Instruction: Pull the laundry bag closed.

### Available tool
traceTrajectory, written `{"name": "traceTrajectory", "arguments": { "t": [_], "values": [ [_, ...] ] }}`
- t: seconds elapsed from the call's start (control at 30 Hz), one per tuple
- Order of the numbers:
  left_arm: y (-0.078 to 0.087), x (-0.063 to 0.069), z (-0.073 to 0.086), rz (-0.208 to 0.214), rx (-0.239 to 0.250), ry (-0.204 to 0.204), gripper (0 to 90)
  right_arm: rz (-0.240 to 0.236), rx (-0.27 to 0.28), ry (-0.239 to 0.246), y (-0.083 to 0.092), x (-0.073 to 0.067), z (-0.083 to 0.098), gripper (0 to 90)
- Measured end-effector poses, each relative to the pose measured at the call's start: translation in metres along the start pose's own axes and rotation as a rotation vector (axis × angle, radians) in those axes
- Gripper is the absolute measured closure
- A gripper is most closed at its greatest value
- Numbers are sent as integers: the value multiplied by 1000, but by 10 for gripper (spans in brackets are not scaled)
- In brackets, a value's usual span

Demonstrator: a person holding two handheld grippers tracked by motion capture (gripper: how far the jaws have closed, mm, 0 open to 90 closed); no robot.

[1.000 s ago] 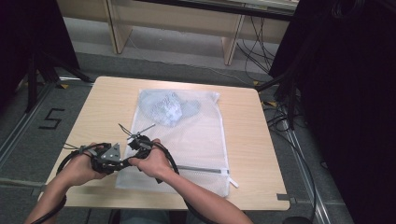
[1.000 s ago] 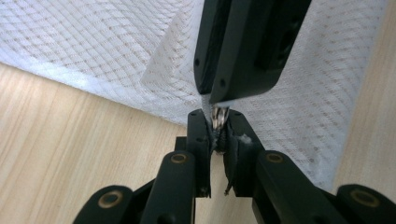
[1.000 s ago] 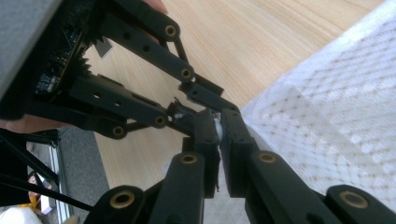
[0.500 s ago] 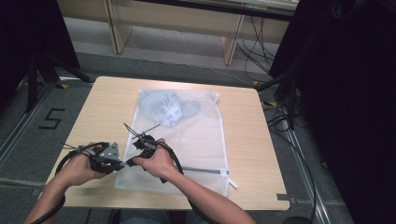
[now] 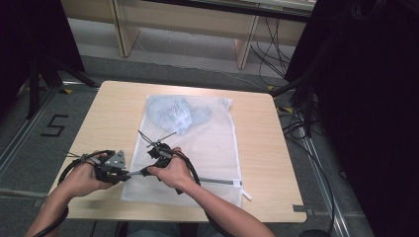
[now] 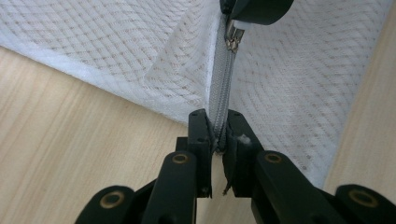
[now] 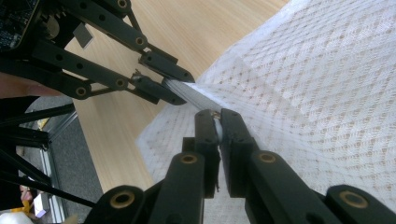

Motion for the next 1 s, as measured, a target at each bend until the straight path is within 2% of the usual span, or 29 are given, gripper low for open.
{"name": "traceTrajectory", "arguments": {
  "t": [0.03, 0.07, 0.1, 0.17, 0.23, 0.27, 0.3, 0.33, 0.43, 0.47, 0.53, 0.6, 0.67, 0.7, 0.83, 0.9, 0.93, 0.97, 1.0],
  "values": [
    [0, 1, 0, 9, -4, 15, 819, 13, 2, 8, 0, 0, 0, 871],
    [0, 1, 0, 7, -11, 16, 819, -4, 0, 3, 0, 1, 1, 871],
    [0, 1, 1, 4, -8, 25, 819, 8, -9, 3, 1, 1, 2, 871],
    [1, -1, 1, 1, -12, 13, 819, 3, -8, -6, 1, 2, 3, 871],
    [2, -1, 2, 7, -20, 27, 819, 23, -9, -2, 3, 3, 5, 871],
    [1, 0, 2, 10, -9, 39, 819, 4, -5, -14, 3, 4, 5, 871],
    [1, 0, 1, 8, -6, 27, 819, 6, -5, -15, 4, 4, 5, 871],
    [1, 1, 1, 9, -16, 38, 819, 1, -7, -7, 4, 4, 6, 871],
    [1, 1, 0, 12, -18, 33, 819, 24, -8, -17, 5, 4, 7, 871],
    [0, 2, 1, 13, -9, 46, 819, 21, -6, -15, 5, 4, 8, 871],
    [0, 1, 1, 10, -13, 46, 819, 13, -11, -14, 6, 5, 10, 871],
    [1, 0, 1, 6, -24, 33, 819, 30, -34, -6, 7, 8, 12, 871],
    [0, 2, 1, 6, -13, 35, 819, 42, -26, -1, 7, 8, 13, 871],
    [0, 2, 1, 10, -11, 45, 819, 23, -29, -1, 7, 8, 13, 871],
    [0, 2, 2, 8, -12, 45, 819, 25, -35, -9, 8, 9, 14, 871],
    [2, 0, 2, 2, -27, 20, 819, 36, -43, -4, 10, 10, 16, 871],
    [2, 0, 2, 4, -27, 24, 819, 51, -39, -4, 10, 11, 17, 871],
    [0, 2, 2, 11, -18, 56, 819, 30, -37, -3, 11, 13, 18, 871],
    [0, 2, 2, 8, -20, 50, 819, 34, -42, -3, 12, 13, 19, 871]
  ]
}}
Point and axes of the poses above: each handheld gripper's, and its own axes: y roughly backward along the jaws, z roughly out of its underside, x roughly to its right, the point moved 1 cm from there along -y, roughly forward along the jaws, and after that the axes turned 14 degrees about y, right-handed, at the moved point
